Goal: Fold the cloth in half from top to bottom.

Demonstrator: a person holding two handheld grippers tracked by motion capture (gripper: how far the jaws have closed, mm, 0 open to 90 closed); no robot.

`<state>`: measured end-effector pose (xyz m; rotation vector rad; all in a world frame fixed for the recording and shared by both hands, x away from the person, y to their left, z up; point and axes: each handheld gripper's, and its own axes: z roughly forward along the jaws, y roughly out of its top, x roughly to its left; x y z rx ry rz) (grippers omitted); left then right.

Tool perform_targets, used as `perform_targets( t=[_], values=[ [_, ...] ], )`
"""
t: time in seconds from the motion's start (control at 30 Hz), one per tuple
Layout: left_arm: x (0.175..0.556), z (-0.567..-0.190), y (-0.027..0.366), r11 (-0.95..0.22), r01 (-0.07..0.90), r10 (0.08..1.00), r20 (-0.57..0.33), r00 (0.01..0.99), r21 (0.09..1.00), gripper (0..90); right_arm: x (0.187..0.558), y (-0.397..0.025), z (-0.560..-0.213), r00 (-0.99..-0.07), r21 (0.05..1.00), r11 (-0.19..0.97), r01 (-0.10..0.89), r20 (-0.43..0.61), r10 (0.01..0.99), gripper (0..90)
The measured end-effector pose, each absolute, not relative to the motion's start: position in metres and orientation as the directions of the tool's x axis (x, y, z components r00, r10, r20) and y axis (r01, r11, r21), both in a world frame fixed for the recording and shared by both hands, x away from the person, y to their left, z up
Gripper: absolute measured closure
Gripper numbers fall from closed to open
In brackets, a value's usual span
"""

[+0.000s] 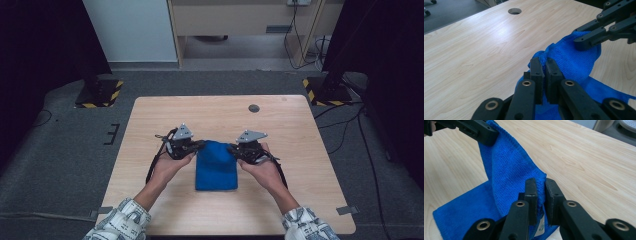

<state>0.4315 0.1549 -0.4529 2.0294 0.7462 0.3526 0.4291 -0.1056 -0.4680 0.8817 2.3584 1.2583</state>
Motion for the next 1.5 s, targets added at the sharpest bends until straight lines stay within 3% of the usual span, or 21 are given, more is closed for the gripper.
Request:
perform_targets(
  t=[0.9, 1.5],
  values=[
    [0.395, -0.48, 0.159, -0.425, 0.381, 0.582, -0.074, 0.81, 0.821, 84.1, 0.397, -0.111, -0.491, -0.786, 0.788, 0.474, 0.392, 0.019, 0.618, 72.4],
    [0.374, -0.491, 0.162, -0.434, 0.384, 0.555, -0.094, 0.827, 0.815, 81.8, 0.38, -0.113, -0.482, -0.795, 0.8, 0.463, 0.381, 0.027, 0.606, 62.3]
  ],
)
